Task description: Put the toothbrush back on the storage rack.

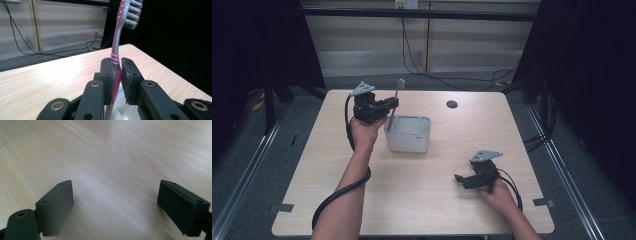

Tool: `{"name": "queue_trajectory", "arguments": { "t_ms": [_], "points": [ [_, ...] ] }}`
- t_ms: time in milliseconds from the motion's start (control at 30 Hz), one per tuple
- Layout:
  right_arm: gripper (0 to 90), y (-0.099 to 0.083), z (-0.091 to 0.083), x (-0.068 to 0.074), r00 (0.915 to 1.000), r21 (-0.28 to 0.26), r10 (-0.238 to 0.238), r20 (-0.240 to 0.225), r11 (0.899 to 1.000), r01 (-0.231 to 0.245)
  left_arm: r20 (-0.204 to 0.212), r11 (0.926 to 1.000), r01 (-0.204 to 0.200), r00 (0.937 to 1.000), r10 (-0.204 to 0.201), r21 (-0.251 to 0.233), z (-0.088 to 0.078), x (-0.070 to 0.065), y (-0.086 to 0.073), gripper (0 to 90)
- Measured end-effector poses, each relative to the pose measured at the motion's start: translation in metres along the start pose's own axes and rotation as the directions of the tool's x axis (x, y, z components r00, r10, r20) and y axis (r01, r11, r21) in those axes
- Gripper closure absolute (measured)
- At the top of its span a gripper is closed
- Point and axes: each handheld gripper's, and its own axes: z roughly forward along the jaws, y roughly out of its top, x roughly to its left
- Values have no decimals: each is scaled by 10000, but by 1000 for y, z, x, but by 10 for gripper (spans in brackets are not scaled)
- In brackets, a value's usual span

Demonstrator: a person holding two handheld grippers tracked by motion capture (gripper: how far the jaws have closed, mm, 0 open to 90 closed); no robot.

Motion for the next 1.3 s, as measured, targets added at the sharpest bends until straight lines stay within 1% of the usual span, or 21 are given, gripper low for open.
{"name": "queue_trajectory", "arguments": {
  "t_ms": [100, 167, 300, 467, 533, 733, 767, 833, 1167, 1300],
  "points": [
    [129, 0, 0, 0, 10000, 0, 4, -1, 10000, -4, -37, 10000, 77, 10000, -77, -12, 0, 0, -2, 800],
    [129, 0, 0, 0, 10000, 1, 3, -1, 10000, -3, -97, 10000, 39, 9999, -39, -41, 0, 0, -4, 799],
    [129, 0, 0, 0, 10000, 1, 2, -3, 10000, -2, -124, 9999, 126, 9998, -126, -35, 1, 0, -6, 799],
    [129, 0, 0, 0, 10000, 0, 5, 1, 10000, -5, -181, 9999, 126, 9998, -126, -28, 1, -1, -8, 798],
    [129, 0, 0, 0, 10000, 1, 3, 0, 10000, -3, -195, 10000, 50, 9998, -50, 15, 0, 0, -9, 798],
    [130, 0, 0, 0, 10000, 1, 3, 0, 10000, -3, -221, 9999, 159, 9996, -158, 41, -2, 1, -13, 798],
    [129, 0, 0, 0, 10000, 1, 4, 0, 10000, -4, -290, 9999, 158, 9995, -156, 55, -2, 1, -13, 797],
    [129, 0, 0, 0, 10000, 3, 6, -9, 10000, -6, -255, 9999, 153, 9996, -151, 63, -3, 1, -14, 797],
    [129, 0, 0, 0, 10000, -5, -13, -8, 10000, 13, -388, 9996, 267, 9989, -264, 73, -6, 4, -19, 796],
    [129, 0, 0, 0, 10000, -5, -14, -7, 10000, 14, -448, 9997, 254, 9987, -251, 65, -7, 4, -21, 796]
  ]
}}
